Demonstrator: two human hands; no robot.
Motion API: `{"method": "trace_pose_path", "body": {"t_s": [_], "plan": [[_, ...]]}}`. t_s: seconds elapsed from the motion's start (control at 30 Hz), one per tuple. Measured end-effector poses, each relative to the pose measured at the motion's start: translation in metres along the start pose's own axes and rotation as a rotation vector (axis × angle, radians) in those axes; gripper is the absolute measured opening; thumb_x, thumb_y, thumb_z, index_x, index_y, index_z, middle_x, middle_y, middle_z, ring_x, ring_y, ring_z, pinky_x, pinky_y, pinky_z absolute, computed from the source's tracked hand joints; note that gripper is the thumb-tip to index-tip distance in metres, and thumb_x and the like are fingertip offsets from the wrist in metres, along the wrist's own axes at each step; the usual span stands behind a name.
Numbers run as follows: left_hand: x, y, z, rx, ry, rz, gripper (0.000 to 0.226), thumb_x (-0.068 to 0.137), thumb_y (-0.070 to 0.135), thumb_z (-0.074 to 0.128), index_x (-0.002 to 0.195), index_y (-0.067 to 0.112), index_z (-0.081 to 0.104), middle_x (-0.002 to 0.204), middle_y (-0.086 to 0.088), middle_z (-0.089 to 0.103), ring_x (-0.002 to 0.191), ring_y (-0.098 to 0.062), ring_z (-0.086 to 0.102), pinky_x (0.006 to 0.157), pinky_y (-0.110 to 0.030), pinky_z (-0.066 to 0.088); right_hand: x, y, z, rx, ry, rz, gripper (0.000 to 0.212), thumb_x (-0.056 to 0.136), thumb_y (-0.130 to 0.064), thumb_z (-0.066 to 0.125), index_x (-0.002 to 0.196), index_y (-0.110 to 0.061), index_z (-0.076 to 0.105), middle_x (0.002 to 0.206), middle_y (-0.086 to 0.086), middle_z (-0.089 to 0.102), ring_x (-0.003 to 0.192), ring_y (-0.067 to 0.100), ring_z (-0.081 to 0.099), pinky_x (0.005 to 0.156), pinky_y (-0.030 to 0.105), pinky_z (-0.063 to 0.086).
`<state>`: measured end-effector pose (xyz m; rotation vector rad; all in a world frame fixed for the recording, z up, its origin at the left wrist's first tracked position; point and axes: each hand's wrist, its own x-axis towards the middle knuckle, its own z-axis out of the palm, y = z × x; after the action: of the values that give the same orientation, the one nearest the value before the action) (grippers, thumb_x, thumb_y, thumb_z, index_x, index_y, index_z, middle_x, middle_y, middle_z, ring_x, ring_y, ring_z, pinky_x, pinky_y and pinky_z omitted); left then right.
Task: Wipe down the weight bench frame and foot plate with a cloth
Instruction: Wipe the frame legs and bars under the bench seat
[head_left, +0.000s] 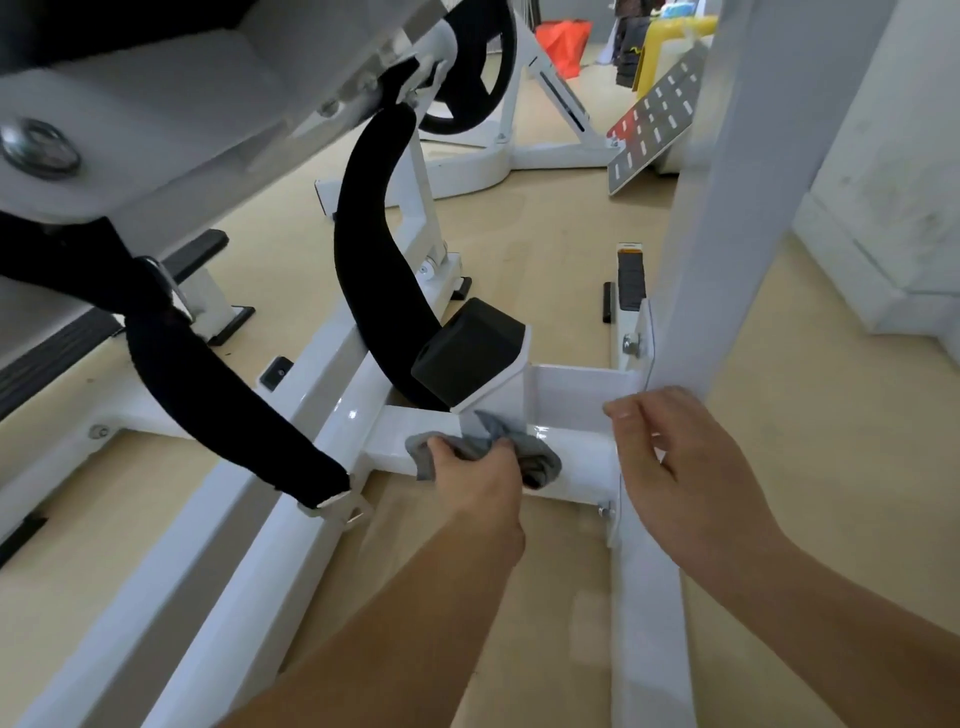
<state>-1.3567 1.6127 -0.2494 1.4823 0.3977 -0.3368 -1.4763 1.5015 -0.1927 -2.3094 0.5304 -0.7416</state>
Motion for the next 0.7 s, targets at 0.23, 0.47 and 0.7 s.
{"method": "trace_pose_path", "body": {"t_s": [0.23, 0.47, 0.7], "plan": [[-0.015, 0.025, 0.037, -0.262, -0.071, -0.129, 0.08, 0.095, 0.003, 0.052, 0.159, 0.038, 0.02, 0.152, -0.008, 0.044, 0.126, -0.035, 0.057, 0.11, -0.052, 0.047, -0.01, 0.02, -0.01, -0.177, 0.045, -0.062, 0.038, 0.103, -0.027, 0.036, 0.131, -0.016, 0.06, 0.123, -0.003, 0.057, 0.11, 0.021, 0.057, 0.087, 0.034, 0.049], [-0.021, 0.016, 0.038, -0.181, -0.065, -0.093, 0.061, 0.097, 0.005, 0.054, 0.147, 0.032, 0.034, 0.141, -0.009, 0.05, 0.12, -0.033, 0.059, 0.108, -0.051, 0.049, -0.013, 0.032, -0.033, -0.568, 0.0, -0.585, 0.059, 0.098, -0.019, 0.051, 0.152, 0.001, 0.041, 0.163, 0.017, 0.034, 0.153, 0.034, 0.028, 0.121, 0.056, 0.031], [-0.05, 0.04, 0.057, -0.218, -0.133, -0.141, 0.077, 0.097, 0.008, 0.056, 0.16, 0.031, 0.018, 0.156, -0.003, 0.034, 0.133, -0.027, 0.046, 0.107, -0.034, 0.04, 0.007, 0.027, -0.035, -0.742, -0.007, -0.463, 0.067, 0.102, -0.029, 0.038, 0.158, 0.003, 0.023, 0.17, 0.015, 0.011, 0.158, 0.029, 0.008, 0.125, 0.05, 0.02]]}}
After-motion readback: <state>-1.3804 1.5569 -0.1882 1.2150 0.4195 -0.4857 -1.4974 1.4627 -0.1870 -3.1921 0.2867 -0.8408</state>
